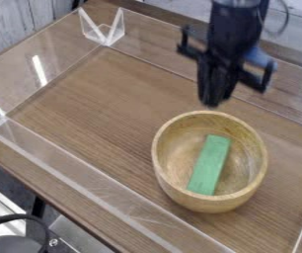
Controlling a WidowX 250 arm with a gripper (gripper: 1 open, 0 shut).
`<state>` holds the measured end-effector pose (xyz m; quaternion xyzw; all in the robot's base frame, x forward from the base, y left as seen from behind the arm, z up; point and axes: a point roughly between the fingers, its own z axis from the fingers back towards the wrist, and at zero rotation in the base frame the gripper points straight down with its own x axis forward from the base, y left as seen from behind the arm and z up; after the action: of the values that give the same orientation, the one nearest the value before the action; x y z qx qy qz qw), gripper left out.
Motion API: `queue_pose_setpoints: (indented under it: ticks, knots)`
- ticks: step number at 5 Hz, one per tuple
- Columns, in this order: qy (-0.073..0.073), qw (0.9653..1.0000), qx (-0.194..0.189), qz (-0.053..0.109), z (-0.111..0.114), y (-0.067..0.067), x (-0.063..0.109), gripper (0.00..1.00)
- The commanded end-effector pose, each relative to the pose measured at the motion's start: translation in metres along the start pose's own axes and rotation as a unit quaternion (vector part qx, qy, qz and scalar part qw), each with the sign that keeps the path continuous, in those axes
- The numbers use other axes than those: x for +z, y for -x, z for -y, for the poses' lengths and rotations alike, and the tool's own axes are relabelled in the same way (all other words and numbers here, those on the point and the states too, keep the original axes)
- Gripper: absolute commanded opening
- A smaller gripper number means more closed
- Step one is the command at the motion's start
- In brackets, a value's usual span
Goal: Remove the green block from inside the brown bowl and put it on the table
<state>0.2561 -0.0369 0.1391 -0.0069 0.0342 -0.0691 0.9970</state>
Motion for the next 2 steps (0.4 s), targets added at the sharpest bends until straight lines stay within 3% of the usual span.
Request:
queue_pose_setpoints:
  ticks: [1,2]
  knots:
    - [0.003,0.9994,-0.006,0.034,0.005,0.002,0.001,0.00]
    - [0.009,0.9994,-0.010,0.031,0.007,0.009,-0.022,0.00]
